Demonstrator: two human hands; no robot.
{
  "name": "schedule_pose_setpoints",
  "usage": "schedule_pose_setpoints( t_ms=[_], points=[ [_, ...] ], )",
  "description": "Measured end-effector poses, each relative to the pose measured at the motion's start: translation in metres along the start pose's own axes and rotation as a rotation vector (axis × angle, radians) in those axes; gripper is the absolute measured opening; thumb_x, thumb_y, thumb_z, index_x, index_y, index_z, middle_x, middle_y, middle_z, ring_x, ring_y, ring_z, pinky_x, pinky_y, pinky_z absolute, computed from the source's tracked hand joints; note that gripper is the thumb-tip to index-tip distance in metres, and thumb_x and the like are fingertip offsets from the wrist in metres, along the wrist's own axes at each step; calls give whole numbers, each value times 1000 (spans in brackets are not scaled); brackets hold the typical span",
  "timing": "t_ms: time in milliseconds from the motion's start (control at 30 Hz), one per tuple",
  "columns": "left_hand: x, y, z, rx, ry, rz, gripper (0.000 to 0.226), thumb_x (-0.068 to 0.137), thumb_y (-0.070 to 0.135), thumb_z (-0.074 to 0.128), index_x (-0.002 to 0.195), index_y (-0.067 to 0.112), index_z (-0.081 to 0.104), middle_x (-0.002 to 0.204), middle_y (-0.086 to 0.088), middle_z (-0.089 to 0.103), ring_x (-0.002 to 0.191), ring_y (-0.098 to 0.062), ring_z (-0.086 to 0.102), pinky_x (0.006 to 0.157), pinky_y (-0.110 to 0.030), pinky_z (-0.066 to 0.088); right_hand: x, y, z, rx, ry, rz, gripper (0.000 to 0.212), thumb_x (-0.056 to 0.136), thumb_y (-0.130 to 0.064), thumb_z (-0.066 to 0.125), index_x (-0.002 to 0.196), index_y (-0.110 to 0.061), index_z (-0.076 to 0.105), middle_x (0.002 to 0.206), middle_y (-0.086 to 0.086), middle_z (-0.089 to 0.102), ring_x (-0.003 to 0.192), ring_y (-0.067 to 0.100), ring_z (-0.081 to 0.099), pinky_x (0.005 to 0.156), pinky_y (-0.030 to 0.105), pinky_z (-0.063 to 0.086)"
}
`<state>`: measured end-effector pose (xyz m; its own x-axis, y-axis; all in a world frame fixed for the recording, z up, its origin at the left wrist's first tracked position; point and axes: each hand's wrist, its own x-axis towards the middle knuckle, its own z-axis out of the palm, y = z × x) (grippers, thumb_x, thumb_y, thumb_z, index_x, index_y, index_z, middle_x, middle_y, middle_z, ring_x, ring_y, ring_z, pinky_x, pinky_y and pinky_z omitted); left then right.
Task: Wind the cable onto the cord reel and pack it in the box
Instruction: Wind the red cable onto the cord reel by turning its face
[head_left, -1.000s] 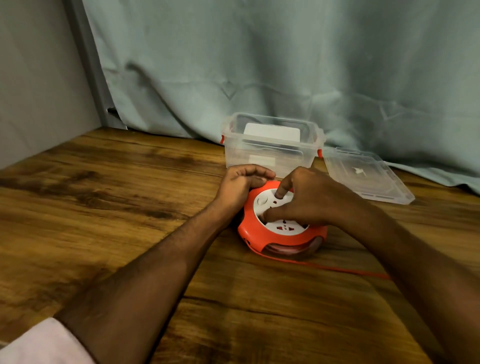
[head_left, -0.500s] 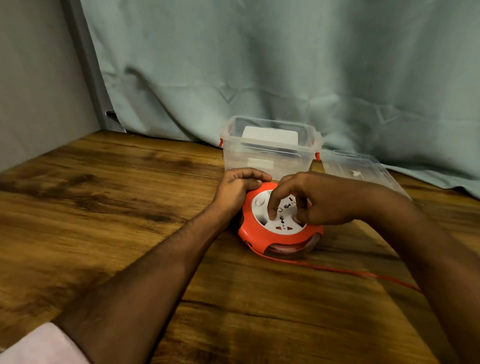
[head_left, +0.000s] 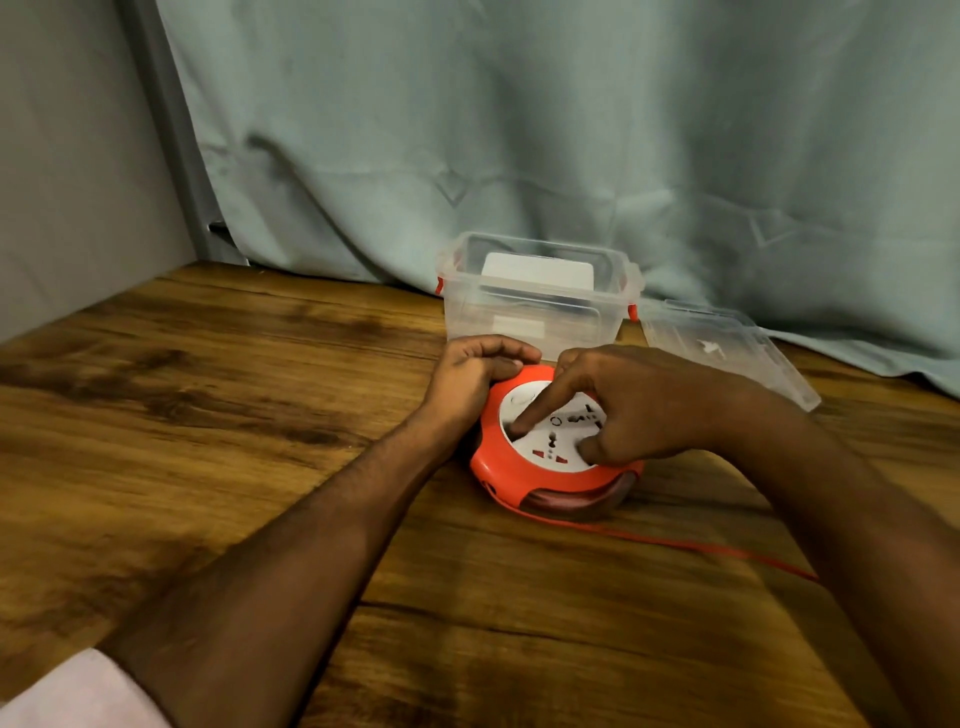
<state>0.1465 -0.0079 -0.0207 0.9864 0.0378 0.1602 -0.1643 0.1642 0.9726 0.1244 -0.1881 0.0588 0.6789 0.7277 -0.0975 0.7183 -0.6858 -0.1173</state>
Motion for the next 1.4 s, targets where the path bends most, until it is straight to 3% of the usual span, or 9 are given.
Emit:
schedule_pose_setpoints(
  t_ms=[200,367,500,667,800,933,1067,1167,1400],
  points=[
    [0,-1,-1,12,-15,4,27,87,-12,49,104,-10,69,100,-26,69,85,-33,65,73,-33,58,-1,-1,-2,-56,8,15,61,73,-50,74,125,-72,52,102,-20,56,94,3,54,83,39,53],
    [2,-3,-2,19,-50,8,27,84,-12,51,101,-7,71,94,-25,71,77,-27,68,72,-32,58,-1,-1,-1,-76,53,19,61,67,-63,76,125,-66,58,82,-22,54,81,-1,52,73,34,51],
    [3,-4,-1,12,-53,5,29,83,-13,50,103,-10,69,96,-28,69,79,-31,67,73,-33,57,1,-2,2,-69,146,39,63,58,-71,74,120,-59,66,65,-25,42,66,-5,43,65,29,39],
    [1,-3,0,39,-17,2,28,83,-14,48,103,-12,69,91,-24,71,73,-28,68,71,-33,58,6,-4,13,-132,219,141,73,48,-82,60,116,-57,68,86,-23,44,87,7,41,75,35,39],
    [3,-3,3,57,57,9,26,81,-16,48,93,-9,70,96,-28,69,79,-32,65,75,-36,56,11,-5,19,-59,290,265,74,43,-83,61,109,-50,73,100,-20,55,88,8,42,62,29,35],
    [4,-7,5,104,137,54,23,80,-14,50,88,-9,71,92,-29,70,81,-35,65,81,-49,56,18,-8,29,76,404,500,74,46,-80,73,104,-34,73,90,-15,54,88,13,58,57,27,43],
    [4,-9,5,93,143,90,22,81,-9,53,89,-6,73,90,-25,73,78,-32,68,73,-41,57,20,-13,35,-60,518,535,83,42,-88,55,92,-23,66,76,-12,49,77,17,60,60,30,45],
    [1,-9,7,88,127,128,23,80,-6,54,86,0,75,90,-25,73,78,-31,69,73,-41,58,18,-14,32,-105,495,565,77,50,-94,54,85,-25,47,67,-13,33,70,16,49,62,30,38],
    [-2,-7,8,103,112,124,22,82,-8,53,90,-4,74,94,-28,72,83,-35,68,82,-52,58,17,-8,33,-186,484,634,69,73,-90,48,88,-23,57,90,2,60,73,20,47,67,34,38]
  ],
)
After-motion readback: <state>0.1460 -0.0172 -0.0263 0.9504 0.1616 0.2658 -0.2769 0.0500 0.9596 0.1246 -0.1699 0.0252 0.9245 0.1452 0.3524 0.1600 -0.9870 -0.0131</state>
